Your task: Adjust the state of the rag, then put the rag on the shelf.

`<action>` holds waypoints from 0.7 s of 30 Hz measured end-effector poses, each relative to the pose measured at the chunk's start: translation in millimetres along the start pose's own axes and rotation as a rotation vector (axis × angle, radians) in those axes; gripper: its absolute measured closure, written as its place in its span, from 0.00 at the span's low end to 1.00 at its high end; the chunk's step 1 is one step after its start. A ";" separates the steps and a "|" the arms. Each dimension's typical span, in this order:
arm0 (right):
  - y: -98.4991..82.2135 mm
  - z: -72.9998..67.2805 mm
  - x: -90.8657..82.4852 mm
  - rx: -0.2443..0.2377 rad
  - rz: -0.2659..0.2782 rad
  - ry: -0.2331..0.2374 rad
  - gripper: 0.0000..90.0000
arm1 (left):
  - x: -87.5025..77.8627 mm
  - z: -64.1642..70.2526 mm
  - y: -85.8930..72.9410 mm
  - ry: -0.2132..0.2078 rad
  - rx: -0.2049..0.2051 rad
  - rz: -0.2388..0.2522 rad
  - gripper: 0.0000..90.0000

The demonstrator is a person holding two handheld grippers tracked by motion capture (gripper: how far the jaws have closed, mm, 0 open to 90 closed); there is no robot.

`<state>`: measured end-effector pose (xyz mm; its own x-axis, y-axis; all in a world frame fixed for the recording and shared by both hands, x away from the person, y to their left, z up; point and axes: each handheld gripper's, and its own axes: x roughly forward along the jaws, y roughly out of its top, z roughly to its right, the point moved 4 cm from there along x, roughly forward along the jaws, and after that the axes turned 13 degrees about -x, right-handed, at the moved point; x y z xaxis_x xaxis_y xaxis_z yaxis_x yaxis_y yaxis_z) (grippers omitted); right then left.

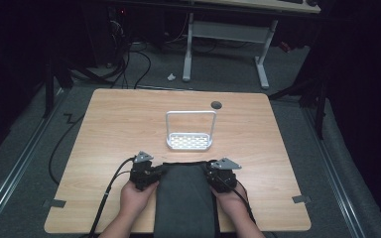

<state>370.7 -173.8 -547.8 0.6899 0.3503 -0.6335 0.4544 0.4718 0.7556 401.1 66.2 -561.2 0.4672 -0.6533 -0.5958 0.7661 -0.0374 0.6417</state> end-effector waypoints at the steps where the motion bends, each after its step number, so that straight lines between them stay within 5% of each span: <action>1: -0.2 -0.1 -2.0 0.000 0.010 -0.002 0.91 | -0.3 0.4 -0.2 -0.003 0.003 -0.006 0.87; 11: 5.4 -3.3 -14.4 -0.014 0.085 -0.022 0.91 | -6.7 3.1 1.1 -0.040 -0.004 0.026 0.93; 21: 22.1 -9.7 -31.0 -0.043 0.166 -0.065 0.91 | -27.9 20.9 12.8 -0.069 0.045 0.164 0.93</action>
<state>353.9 -166.4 -513.0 0.7891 0.3739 -0.4874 0.3075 0.4464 0.8403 388.6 68.1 -526.2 0.5514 -0.7036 -0.4482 0.6611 0.0409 0.7492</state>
